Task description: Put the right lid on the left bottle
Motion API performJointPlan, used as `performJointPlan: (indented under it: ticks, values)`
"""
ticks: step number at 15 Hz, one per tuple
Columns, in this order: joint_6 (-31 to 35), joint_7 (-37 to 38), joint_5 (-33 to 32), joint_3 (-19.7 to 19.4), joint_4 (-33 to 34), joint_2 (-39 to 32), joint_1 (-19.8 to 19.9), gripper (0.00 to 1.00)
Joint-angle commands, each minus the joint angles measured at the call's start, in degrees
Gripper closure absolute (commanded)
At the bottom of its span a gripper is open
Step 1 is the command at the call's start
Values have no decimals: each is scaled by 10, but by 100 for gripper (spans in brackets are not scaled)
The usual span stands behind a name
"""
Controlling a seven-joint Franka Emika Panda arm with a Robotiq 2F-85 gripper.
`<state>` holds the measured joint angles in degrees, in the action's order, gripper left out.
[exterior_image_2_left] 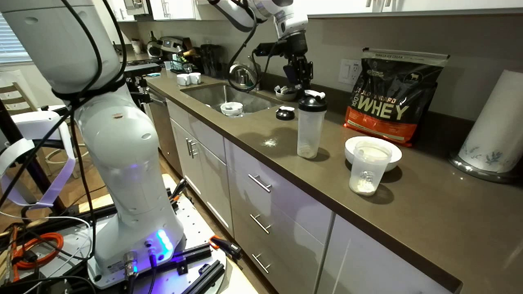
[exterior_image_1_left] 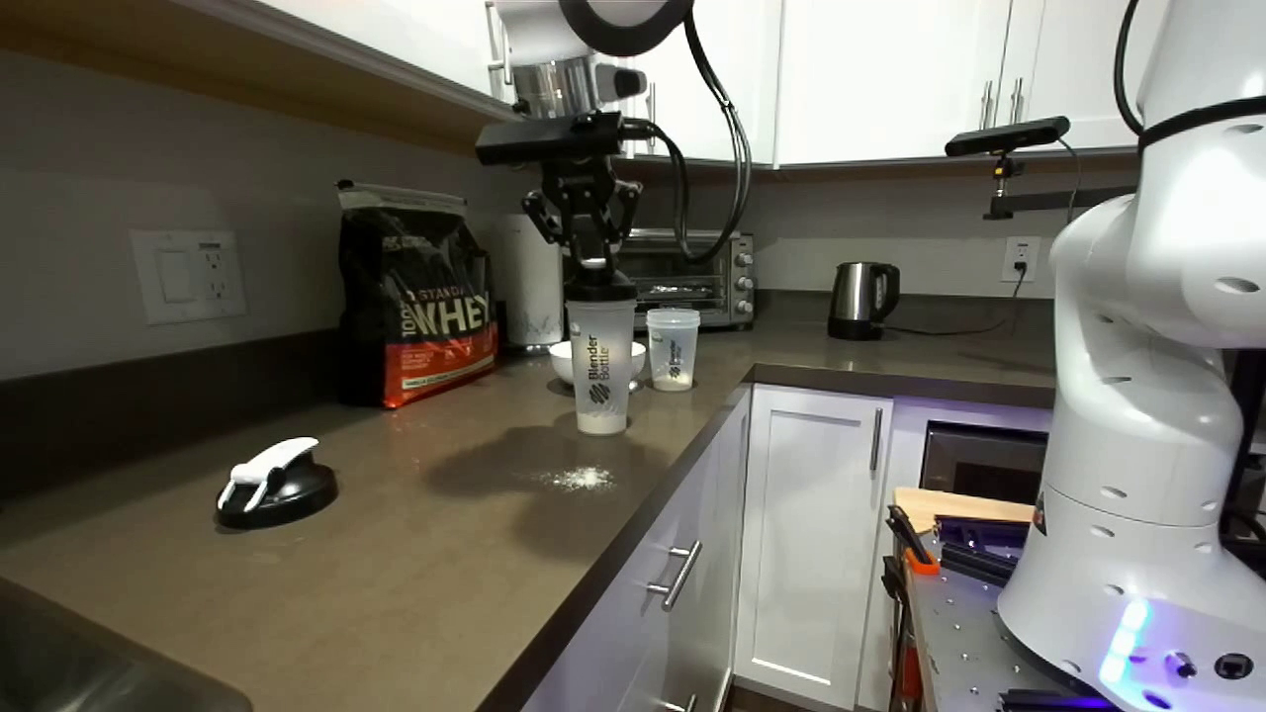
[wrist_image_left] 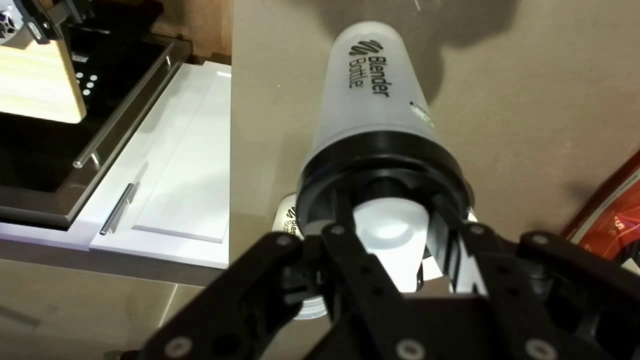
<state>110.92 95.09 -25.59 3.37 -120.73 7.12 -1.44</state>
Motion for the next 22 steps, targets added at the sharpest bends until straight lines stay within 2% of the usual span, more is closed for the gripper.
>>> performJointPlan:
  ticks: [1,3,7,8,11,16,18,22]
  values:
    - [9,-7,1,1,10,-7,6,37]
    - [9,-11,7,1,11,-6,5,30]
    - [6,-15,12,4,17,-2,1,4]
    - [3,-16,16,6,19,0,-1,2]
    - [5,-26,44,13,27,9,-10,0]
    - [-2,-83,146,32,44,30,-38,0]
    - [-8,-133,195,38,48,41,-49,0]
    - [-23,-250,233,45,40,71,-63,0]
